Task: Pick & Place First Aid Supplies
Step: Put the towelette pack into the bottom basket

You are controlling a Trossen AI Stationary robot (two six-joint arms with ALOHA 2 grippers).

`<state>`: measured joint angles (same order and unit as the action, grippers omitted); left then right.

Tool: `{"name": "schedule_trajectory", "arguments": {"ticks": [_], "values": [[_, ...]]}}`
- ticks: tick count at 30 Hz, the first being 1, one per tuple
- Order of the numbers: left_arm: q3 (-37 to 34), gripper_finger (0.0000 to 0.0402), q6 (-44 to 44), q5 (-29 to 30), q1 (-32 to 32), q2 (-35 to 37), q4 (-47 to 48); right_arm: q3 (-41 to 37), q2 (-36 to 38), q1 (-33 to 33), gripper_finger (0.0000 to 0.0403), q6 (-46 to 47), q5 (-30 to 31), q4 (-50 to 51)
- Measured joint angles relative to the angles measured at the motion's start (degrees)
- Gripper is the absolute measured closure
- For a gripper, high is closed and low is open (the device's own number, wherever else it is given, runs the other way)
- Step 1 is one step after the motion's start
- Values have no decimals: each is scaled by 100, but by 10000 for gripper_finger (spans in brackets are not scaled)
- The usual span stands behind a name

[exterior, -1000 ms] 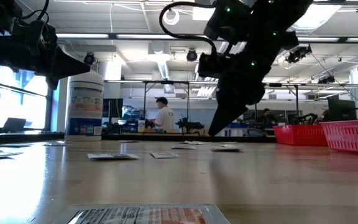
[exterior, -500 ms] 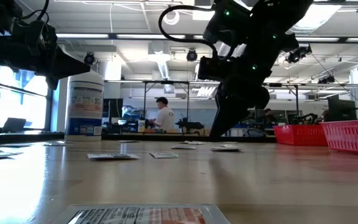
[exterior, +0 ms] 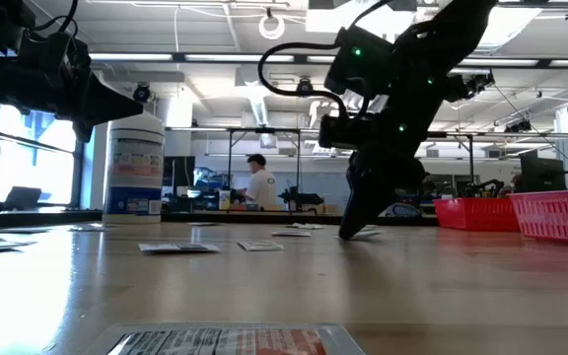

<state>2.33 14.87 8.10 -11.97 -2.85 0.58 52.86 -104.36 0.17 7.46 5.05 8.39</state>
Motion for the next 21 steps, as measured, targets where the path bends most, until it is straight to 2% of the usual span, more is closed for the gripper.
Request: {"name": "schedule_trajectory", "arguments": {"ticks": [10,17,21], "values": [[-2,401,2,4,0,-2,0,-363,-157,-115,343,139,55,-442],[-1,401,2,4,0,-2,2,-375,-172,-125,394,243,5,-636],[-2,401,2,4,0,-2,0,-396,94,-129,397,467,-65,-632]]}}
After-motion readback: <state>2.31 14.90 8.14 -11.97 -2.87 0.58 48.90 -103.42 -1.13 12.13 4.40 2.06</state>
